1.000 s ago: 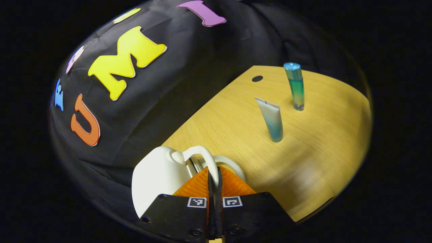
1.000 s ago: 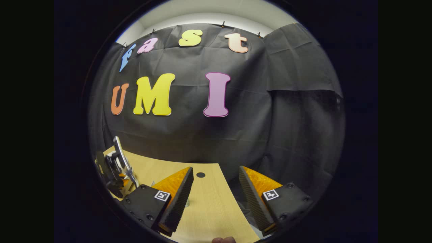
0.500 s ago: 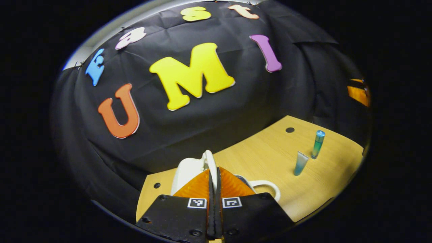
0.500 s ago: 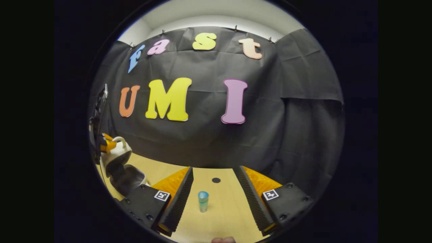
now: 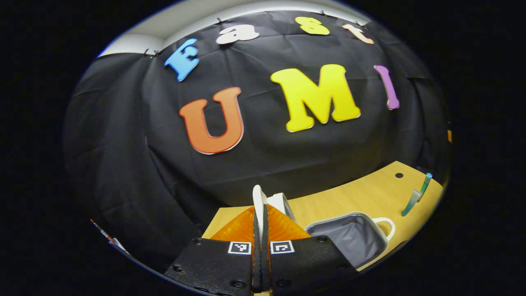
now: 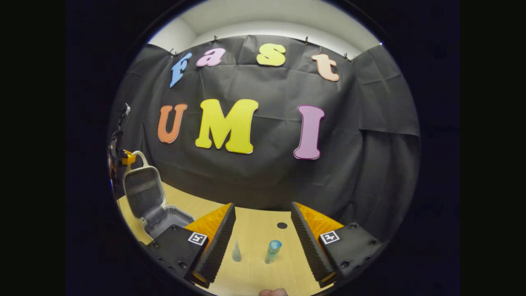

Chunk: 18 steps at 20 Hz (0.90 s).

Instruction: First open the suitcase, pack the skin care products into it, and then close the suitcase.

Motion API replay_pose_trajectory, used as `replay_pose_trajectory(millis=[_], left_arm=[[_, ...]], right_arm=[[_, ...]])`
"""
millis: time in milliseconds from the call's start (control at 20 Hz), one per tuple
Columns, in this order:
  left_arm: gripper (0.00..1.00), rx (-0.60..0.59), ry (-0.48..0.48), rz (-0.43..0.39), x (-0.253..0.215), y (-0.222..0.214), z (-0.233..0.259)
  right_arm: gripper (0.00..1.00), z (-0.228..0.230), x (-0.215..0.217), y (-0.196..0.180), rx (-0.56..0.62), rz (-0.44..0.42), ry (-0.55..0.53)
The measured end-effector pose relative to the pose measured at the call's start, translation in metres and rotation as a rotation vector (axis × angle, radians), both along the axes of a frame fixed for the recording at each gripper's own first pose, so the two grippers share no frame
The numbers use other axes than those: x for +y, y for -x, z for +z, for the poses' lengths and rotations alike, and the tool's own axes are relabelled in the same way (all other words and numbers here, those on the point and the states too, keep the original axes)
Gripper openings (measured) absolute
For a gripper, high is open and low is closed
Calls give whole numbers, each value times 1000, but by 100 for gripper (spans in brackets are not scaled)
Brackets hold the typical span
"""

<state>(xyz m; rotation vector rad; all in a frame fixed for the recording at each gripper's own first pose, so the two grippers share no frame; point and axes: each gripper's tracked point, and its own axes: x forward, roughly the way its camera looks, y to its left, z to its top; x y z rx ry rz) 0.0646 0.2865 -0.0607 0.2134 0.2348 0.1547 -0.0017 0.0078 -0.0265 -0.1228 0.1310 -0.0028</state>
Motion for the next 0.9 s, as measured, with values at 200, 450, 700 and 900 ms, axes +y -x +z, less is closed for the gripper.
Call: replay_pose_trajectory(millis=[200,450,700,900], left_arm=[[3,53,85,77,84,-5,-53],[3,211,307,123,138,-20,-173],[5,351,468,152,151,-1,-248],[36,359,453,180,162,2,-253]], right_arm=[[81,0,10,0,20,-15,53],[81,-14,17,4,81,-37,119],[82,-12,27,3,86,-41,150],[84,-21,34,-1,106,-42,116]])
